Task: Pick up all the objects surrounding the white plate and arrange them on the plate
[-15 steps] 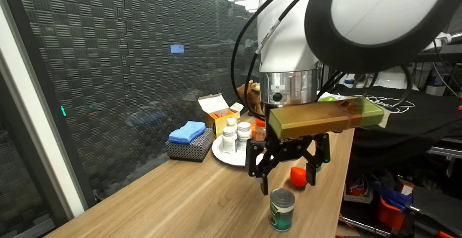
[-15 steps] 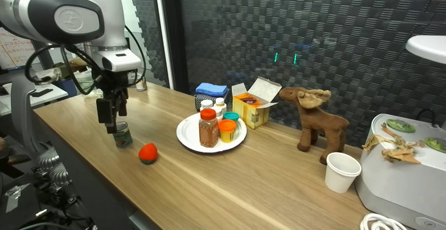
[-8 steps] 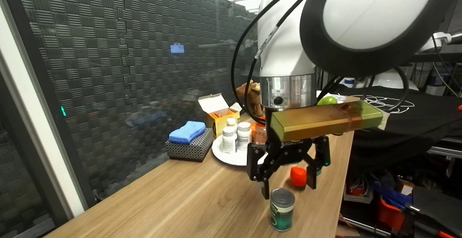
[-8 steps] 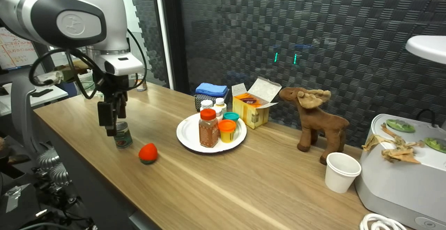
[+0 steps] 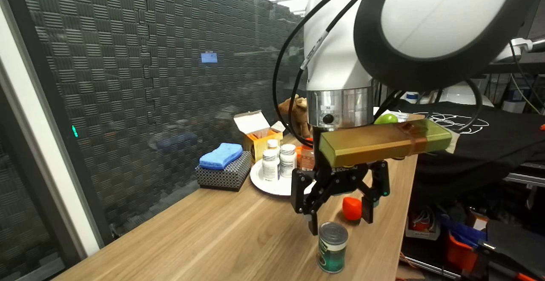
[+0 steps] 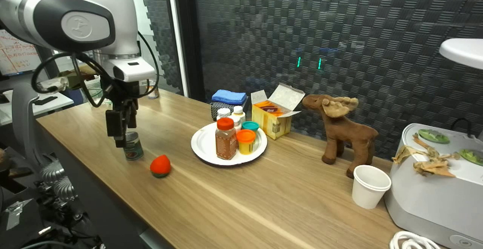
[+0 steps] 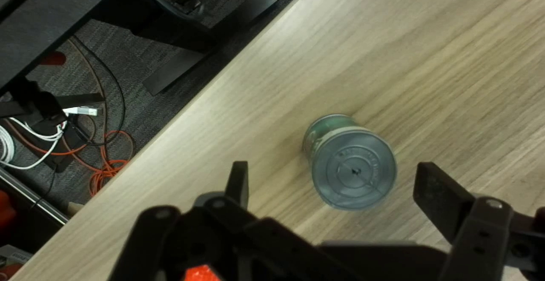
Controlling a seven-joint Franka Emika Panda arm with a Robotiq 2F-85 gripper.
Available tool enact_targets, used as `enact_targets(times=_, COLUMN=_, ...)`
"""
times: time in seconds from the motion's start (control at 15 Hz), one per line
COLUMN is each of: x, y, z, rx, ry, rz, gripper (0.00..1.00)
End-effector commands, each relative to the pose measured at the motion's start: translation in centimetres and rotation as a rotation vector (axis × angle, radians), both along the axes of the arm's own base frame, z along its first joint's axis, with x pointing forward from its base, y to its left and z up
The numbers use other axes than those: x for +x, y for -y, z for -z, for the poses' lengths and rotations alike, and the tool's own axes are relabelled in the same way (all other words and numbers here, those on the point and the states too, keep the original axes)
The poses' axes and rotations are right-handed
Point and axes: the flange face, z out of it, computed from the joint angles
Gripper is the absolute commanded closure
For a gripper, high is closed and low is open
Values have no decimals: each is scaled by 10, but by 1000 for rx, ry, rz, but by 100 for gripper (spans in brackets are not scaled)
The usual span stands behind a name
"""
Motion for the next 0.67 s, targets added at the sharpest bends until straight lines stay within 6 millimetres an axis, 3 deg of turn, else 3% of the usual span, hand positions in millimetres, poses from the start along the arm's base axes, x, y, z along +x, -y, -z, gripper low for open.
enact_targets(times=0.0, x=0, y=0, z=0, rx=0, ry=-1, rz=0, gripper=0)
enact_targets(times=0.6, x=5, y=-1, z=4, rx=-7, ry=-19, rz=-11, gripper=0)
